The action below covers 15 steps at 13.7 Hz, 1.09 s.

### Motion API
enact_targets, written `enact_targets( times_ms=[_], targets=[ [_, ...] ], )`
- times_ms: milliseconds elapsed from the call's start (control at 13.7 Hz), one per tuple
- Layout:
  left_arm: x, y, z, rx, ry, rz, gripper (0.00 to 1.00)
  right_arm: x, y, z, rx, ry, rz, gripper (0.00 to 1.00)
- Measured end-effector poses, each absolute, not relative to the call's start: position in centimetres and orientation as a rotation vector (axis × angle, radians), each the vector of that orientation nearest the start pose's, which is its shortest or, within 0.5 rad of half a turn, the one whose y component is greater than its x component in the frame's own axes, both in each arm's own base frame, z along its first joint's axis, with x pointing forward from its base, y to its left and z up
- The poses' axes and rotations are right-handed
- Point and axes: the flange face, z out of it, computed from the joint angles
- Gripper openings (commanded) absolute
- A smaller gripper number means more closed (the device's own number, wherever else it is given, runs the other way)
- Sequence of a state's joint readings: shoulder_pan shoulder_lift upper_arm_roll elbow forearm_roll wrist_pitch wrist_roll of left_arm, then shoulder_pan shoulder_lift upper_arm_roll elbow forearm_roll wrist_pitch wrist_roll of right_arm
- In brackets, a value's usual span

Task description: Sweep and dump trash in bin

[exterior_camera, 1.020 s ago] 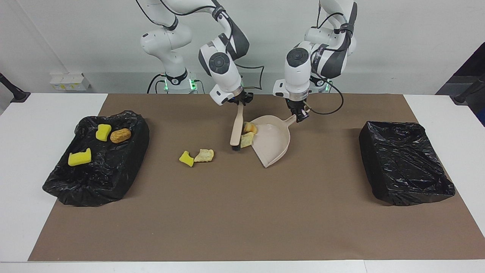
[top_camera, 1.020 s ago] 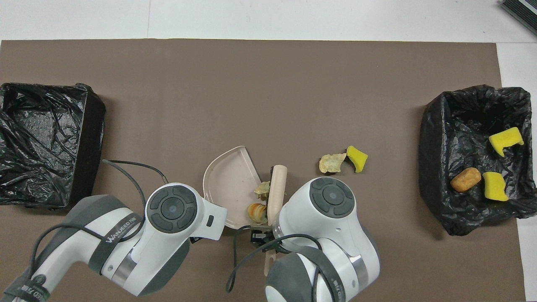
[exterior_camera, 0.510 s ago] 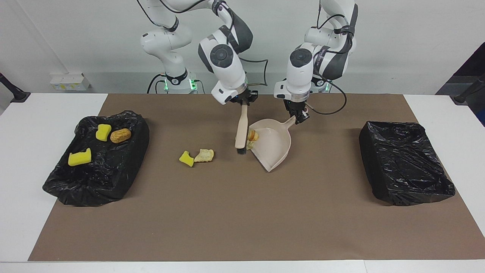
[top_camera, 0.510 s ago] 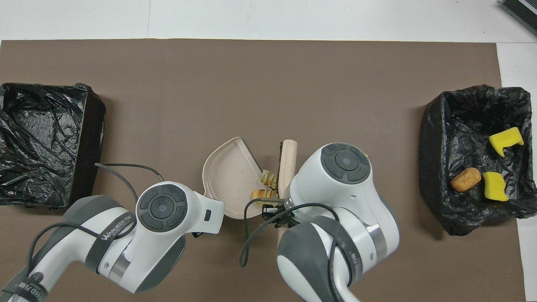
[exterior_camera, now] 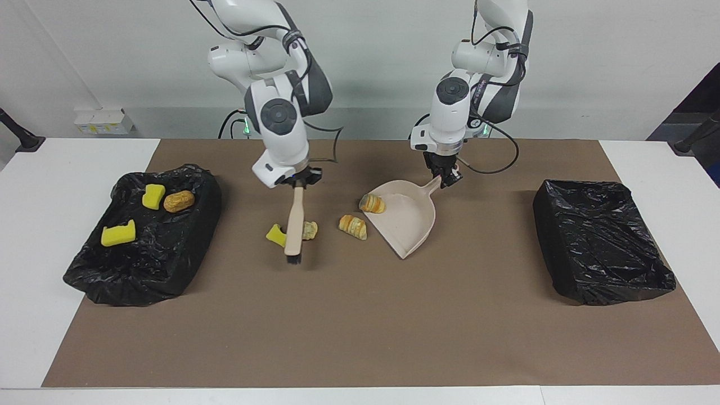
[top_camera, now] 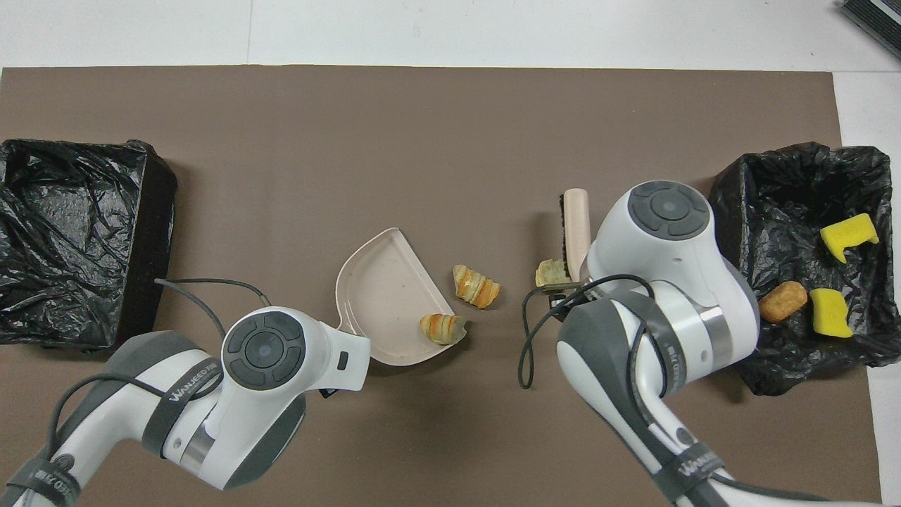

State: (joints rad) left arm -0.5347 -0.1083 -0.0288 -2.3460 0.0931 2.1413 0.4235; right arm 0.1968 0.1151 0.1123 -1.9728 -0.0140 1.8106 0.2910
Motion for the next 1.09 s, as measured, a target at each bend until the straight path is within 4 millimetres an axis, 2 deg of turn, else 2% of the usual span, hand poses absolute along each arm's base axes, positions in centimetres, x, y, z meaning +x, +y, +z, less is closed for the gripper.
enact_targets(
  times_ms=[219,291,364,437,583,729,947,1093],
  targets=[
    [40.6,-25.2,36.8,-2.649,1.518,0.139,0.00,54.1,9.8,37.7,-3.199,-0.176,0.416,0.00],
    [40.6,-25.2,36.8,-2.649,1.518,0.139,0.00,53.9,8.6,36.6,-3.189,-0.198,0.428,0.00],
    [40.6,-25.2,36.8,-2.649,1.518,0.139,0.00,53.4,8.2,35.1,-3.183,-0.212,0.444,0.00],
    [40.6,-25.2,36.8,-2.649,1.518,0.139,0.00,52.8,8.6,33.8,-3.181,-0.231,0.462,0.00],
    [40.6,-25.2,36.8,-2.649,1.518,0.140,0.00,51.8,11.2,32.8,-3.185,-0.276,0.474,0.00],
    [40.5,-25.2,36.6,-2.650,1.516,0.145,0.00,50.6,16.0,32.9,-3.203,-0.238,0.464,0.00],
    [40.5,-25.2,36.3,-2.652,1.511,0.153,0.00,47.6,24.0,33.0,-3.183,-0.117,0.468,0.00],
    [40.5,-25.2,36.3,-2.653,1.509,0.153,0.00,46.2,27.5,33.3,-3.129,-0.106,0.486,0.00]
  ],
)
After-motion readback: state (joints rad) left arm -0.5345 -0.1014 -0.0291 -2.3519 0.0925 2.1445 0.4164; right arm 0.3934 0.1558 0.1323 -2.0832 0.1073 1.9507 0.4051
